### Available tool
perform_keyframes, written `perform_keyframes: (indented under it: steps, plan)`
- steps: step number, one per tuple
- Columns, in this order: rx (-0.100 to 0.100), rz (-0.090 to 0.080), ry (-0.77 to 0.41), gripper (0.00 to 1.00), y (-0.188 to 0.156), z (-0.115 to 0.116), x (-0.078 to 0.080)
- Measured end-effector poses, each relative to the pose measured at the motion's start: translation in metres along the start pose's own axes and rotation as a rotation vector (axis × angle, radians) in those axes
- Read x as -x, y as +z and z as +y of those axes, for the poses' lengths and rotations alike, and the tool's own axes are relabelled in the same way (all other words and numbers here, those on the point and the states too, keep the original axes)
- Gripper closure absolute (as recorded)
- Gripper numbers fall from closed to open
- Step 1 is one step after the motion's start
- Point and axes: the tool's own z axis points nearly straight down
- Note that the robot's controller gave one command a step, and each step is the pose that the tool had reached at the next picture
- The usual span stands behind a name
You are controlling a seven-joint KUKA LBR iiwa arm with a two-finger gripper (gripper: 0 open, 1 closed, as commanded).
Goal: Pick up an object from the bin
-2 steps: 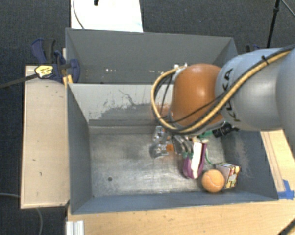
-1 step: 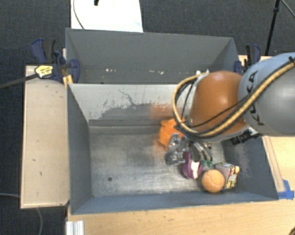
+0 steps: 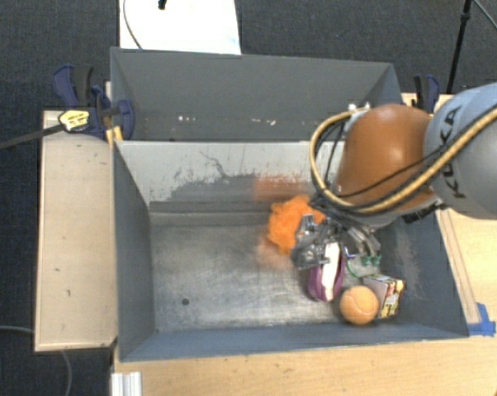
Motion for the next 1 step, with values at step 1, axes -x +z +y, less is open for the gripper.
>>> perform_keyframes:
  steps: [1]
  plan:
    - [0.002,-0.003,-0.008,0.0,-0.0237,0.0341,-0.0023]
